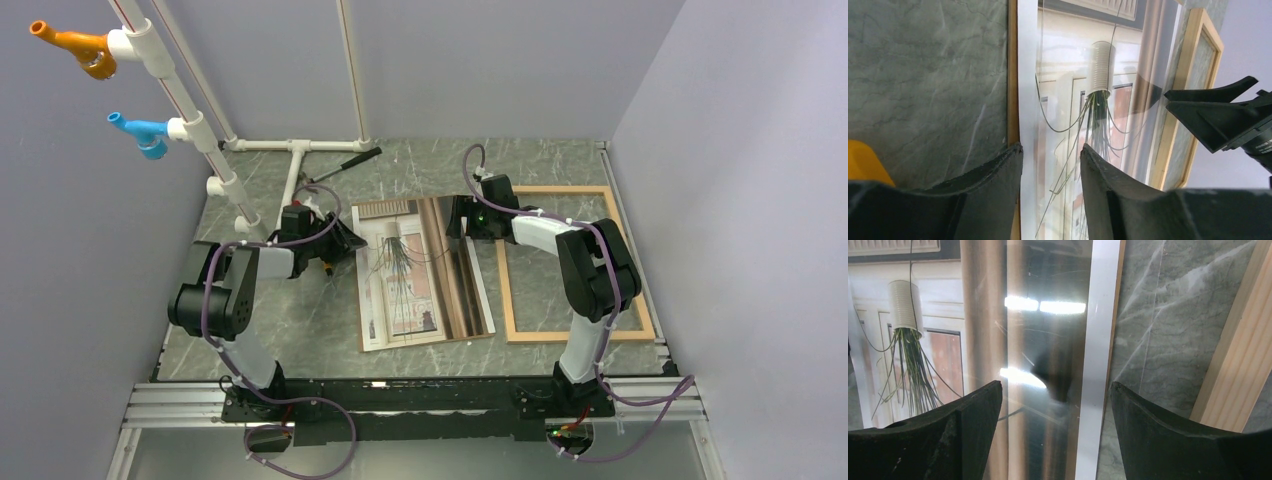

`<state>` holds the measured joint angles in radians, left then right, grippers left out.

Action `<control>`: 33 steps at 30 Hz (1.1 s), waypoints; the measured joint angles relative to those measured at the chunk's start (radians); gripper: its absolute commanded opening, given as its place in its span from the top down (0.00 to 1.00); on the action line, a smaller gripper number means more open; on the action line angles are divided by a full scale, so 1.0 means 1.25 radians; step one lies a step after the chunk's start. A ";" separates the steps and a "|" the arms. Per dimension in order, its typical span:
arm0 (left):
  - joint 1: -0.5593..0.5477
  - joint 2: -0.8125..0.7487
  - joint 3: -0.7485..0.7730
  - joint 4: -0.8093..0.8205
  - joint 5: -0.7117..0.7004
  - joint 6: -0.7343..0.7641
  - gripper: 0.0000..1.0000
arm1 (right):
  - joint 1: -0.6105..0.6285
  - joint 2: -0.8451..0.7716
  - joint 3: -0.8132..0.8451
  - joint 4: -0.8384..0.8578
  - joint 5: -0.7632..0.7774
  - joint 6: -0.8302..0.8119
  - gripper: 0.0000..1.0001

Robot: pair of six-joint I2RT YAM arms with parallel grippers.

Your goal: Take the photo out of the frame

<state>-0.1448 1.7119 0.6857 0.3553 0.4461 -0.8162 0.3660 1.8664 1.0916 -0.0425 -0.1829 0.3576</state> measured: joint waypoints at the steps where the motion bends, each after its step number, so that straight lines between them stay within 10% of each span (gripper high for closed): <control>1: -0.002 -0.002 0.002 -0.003 -0.002 0.006 0.42 | 0.000 0.000 0.001 -0.001 0.000 0.000 0.19; 10: -0.083 -0.167 -0.046 -0.120 -0.124 0.082 0.03 | 0.004 0.007 0.007 0.000 -0.002 0.000 0.19; 23: -0.137 -0.569 -0.222 -0.386 -0.120 0.085 0.04 | 0.007 0.008 0.010 0.001 -0.002 0.000 0.18; 33: -0.145 -0.509 -0.199 -0.421 -0.073 0.086 0.00 | 0.016 -0.084 -0.022 -0.127 0.006 -0.001 0.09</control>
<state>-0.3264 1.0756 0.4366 -0.1707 0.3546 -0.7086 0.3859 1.7618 1.0637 -0.2016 -0.1757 0.3569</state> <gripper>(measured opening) 0.979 0.878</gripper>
